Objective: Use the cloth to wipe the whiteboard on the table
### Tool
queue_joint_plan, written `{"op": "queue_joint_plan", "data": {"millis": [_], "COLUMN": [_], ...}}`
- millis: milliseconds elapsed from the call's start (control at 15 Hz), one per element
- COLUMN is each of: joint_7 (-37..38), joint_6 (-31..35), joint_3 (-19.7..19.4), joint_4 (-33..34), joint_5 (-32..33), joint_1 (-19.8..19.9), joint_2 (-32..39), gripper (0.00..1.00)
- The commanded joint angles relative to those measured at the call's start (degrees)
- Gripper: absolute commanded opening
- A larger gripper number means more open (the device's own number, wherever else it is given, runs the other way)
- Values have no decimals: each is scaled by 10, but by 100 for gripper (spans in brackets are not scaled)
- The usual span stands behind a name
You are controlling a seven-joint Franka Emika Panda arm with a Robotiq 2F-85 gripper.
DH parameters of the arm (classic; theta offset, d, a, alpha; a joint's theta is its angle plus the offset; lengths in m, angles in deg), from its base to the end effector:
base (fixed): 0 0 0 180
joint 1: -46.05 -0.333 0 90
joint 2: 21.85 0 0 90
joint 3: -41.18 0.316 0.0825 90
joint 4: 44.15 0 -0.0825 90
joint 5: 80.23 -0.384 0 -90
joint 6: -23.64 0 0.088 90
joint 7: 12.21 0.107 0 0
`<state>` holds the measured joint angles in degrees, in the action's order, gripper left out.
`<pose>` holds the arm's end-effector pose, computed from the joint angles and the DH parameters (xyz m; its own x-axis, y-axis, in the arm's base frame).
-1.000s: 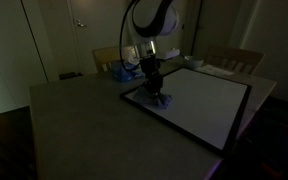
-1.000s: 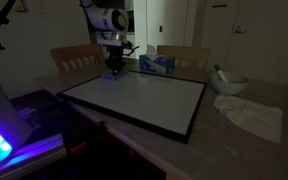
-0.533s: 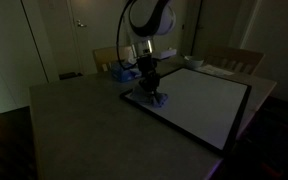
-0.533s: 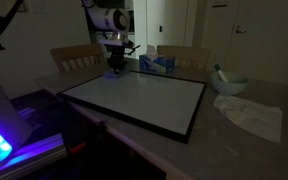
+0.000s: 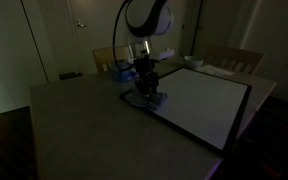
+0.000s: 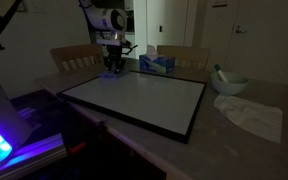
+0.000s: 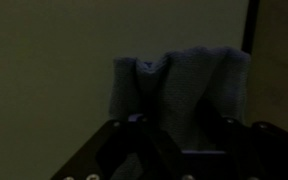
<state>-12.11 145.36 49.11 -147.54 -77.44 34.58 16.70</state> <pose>0.5767 0.1982 0.1498 0.8790 0.3361 -0.3383 0.3380 -0.9395 -0.0552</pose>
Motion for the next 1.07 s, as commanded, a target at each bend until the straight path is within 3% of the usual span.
{"op": "queue_joint_plan", "data": {"millis": [0,133,200,1000], "joint_7": [-8,0,2,-10], "joint_6": [-13,-16,-17,-52], "joint_3": [-3,-9,-11,-12], "joint_4": [9,2,-1,-3], "joint_5": [10,21,27,24], "joint_1": [-8,-14,-15,4], "joint_2": [4,-7,-11,-63], "gripper": [83,97,99,100]}}
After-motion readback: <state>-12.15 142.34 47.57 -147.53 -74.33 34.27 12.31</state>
